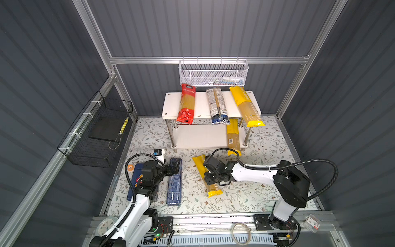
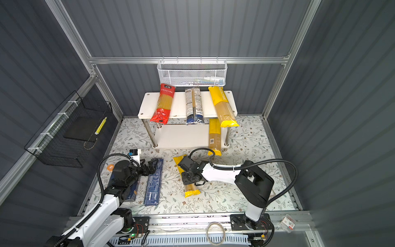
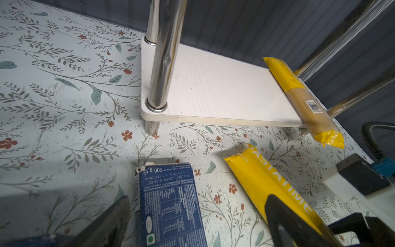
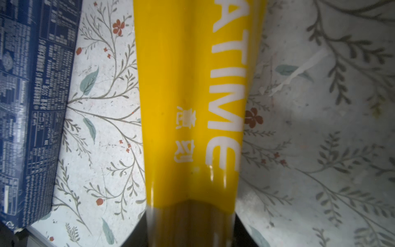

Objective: Arrange pasta packages on shelves
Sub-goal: Pick up the pasta bag from the center of the table, then place the pasta bag on the shelf.

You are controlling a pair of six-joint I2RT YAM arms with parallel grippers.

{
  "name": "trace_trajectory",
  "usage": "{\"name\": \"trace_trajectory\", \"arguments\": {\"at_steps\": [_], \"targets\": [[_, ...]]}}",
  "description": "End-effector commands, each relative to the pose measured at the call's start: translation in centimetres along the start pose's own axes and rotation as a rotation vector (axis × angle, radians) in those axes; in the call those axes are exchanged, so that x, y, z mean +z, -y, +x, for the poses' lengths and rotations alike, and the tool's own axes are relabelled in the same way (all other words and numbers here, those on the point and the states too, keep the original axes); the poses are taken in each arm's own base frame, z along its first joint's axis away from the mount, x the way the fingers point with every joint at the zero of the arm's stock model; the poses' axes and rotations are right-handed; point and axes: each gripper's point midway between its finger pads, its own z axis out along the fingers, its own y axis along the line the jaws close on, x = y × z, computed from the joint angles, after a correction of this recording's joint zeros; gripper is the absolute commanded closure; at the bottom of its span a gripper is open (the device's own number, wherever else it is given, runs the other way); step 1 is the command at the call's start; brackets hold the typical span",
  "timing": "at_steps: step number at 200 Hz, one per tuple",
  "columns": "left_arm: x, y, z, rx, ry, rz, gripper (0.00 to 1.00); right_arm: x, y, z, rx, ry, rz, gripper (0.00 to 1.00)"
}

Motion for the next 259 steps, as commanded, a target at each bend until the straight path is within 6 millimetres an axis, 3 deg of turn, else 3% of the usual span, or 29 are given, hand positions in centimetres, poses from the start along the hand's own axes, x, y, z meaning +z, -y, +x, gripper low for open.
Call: {"name": "trace_trajectory", "arguments": {"at_steps": [1, 100, 186, 259], "targets": [[0.0, 0.4, -0.2, 0.009, 0.006, 0.021, 0.01, -2.3, -1.6, -3.5, 0.033, 0.143, -0.083, 0.7], [0.1, 0.5, -0.1, 0.009, 0.003, 0.024, 0.01, -6.2, -1.5, -5.6, 0.041, 0.268, -0.121, 0.74], [0.1, 0.4, -0.1, 0.008, 0.001, 0.022, 0.01, -9.2, 2.0, -8.4, 0.119, 0.403, -0.105, 0.74], [0.1, 0.5, -0.2, 0.009, 0.004, 0.024, 0.01, -10.4, 4.5, -12.7, 0.175, 0.504, -0.107, 0.73]]}}
